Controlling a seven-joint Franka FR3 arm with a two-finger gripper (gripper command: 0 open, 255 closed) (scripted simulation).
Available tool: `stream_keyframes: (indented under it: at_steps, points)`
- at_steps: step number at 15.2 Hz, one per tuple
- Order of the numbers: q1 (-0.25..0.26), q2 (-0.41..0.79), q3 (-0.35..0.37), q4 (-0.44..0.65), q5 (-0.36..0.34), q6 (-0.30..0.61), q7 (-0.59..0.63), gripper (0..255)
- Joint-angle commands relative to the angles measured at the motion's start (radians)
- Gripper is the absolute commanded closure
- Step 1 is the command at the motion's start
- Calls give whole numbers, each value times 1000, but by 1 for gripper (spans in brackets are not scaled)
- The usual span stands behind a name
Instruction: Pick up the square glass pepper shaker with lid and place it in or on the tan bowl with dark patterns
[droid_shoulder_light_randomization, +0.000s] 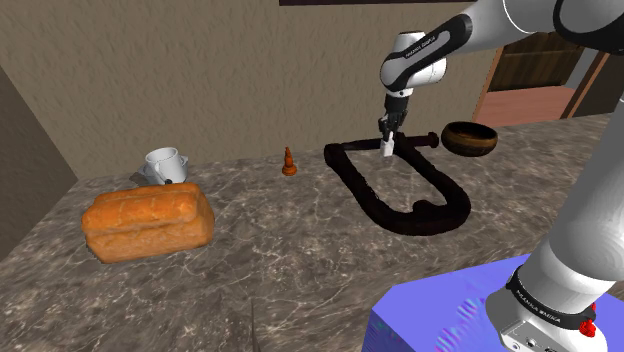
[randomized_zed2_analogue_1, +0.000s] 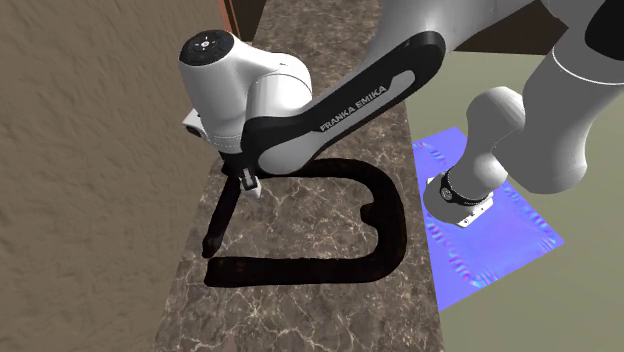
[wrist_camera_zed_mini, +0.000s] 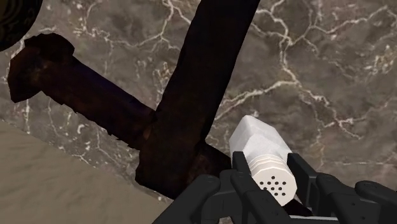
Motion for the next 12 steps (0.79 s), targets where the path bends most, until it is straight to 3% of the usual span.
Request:
stream_keyframes:
  at_steps: [1, 12]
  points:
    - [1, -9, 0, 15, -3, -25, 2, 255]
    - [4, -64, -1, 101, -16, -164, 9, 255]
